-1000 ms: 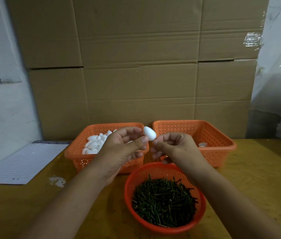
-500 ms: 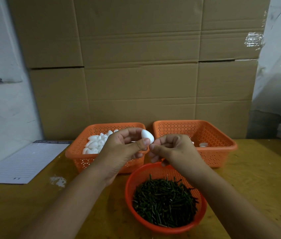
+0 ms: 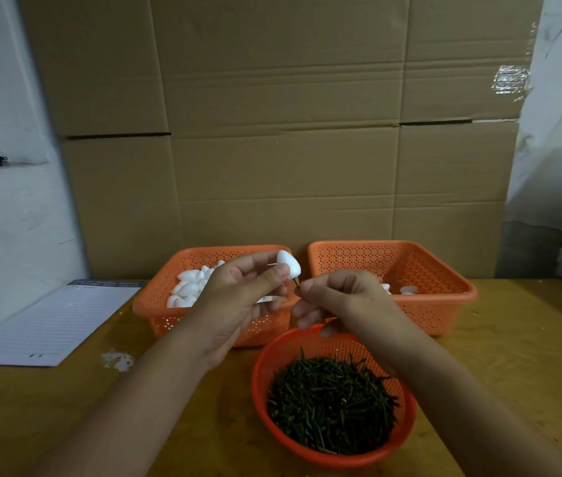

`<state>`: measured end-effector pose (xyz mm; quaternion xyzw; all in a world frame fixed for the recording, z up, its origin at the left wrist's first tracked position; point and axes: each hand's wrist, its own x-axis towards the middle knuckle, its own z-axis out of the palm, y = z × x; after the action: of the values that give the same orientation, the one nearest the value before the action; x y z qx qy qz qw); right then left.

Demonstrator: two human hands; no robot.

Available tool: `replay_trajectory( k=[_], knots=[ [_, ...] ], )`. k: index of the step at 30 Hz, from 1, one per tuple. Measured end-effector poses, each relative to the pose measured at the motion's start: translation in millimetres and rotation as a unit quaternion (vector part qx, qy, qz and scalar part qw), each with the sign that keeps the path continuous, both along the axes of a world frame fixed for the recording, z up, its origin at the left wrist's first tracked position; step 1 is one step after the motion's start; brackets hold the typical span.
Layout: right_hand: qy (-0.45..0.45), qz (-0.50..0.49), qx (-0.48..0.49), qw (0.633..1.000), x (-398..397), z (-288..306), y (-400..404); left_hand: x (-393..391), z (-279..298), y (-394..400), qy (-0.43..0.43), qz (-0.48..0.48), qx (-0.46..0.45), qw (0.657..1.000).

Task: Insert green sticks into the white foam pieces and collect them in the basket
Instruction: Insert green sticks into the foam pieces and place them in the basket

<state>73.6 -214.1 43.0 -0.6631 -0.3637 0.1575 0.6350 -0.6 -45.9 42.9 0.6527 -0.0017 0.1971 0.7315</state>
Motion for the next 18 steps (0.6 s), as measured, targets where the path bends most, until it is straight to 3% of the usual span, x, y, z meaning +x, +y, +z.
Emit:
replay_trajectory(
  k=[18],
  knots=[
    [-0.021,0.003,-0.026,0.999,3.6,-7.9,1.5,0.8,-3.9,-6.5,-0.053,0.02,0.144,0.988]
  ],
)
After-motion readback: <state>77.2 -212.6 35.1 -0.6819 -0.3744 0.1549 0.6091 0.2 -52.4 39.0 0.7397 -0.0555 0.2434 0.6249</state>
